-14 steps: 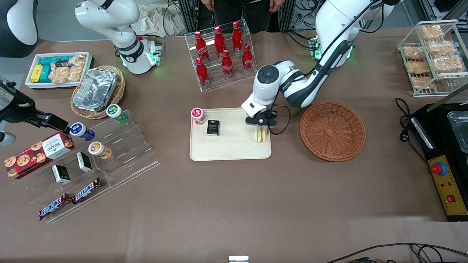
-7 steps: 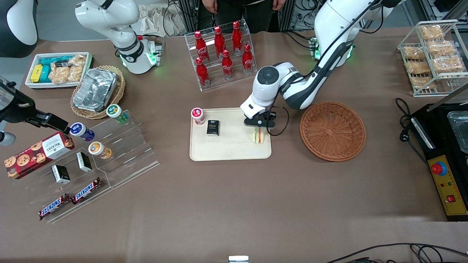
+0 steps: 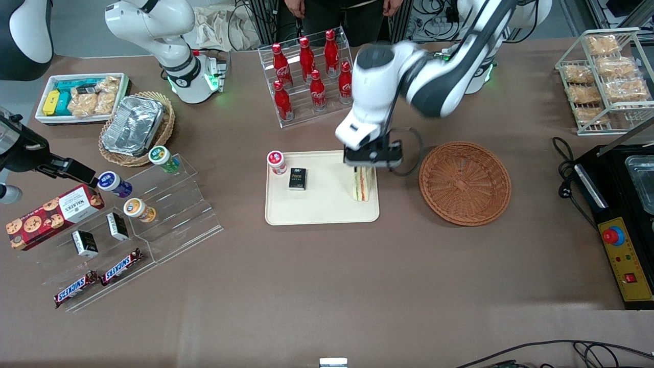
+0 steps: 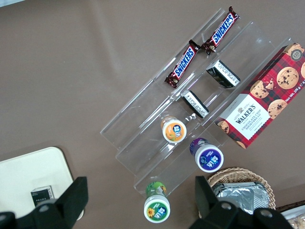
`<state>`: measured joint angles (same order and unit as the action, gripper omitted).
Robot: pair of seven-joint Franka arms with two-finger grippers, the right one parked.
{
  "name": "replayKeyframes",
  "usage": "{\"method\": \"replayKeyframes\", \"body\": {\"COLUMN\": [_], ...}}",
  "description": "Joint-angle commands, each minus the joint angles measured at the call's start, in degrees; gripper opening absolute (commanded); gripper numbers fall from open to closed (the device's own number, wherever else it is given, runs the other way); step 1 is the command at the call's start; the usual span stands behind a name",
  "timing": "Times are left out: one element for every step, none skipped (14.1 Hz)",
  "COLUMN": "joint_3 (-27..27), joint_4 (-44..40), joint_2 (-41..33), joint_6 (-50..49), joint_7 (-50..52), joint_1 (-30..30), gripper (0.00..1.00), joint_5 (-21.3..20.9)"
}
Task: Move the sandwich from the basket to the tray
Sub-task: 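Open the left gripper to release the sandwich and raise it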
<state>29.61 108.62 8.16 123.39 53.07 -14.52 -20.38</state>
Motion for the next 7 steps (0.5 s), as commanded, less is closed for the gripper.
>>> {"method": "replayKeyframes", "body": {"joint_3": [0.36, 0.36, 0.19, 0.19, 0.10, 0.19, 0.10], "joint_4": [1.15, 1.06, 0.80, 0.02, -0.25, -0.52, -0.78], "joint_2": [-6.56, -8.66, -10.60, -12.36, -14.03, -15.61, -17.54], "joint_6": [-4.02, -6.39, -7.46, -8.08, -10.34, -14.11, -17.80], "joint_7": [-3.56, -8.20, -12.42, -15.69, -18.68, -21.84, -25.26], "joint_1": [4.92, 6.51, 8.35, 10.28, 12.22, 13.80, 15.47], "gripper": [1.00, 1.00, 1.00, 1.00, 1.00, 1.00, 1.00], "joint_5": [0.24, 2.95, 6.98, 10.67, 12.54, 13.16, 14.13]}}
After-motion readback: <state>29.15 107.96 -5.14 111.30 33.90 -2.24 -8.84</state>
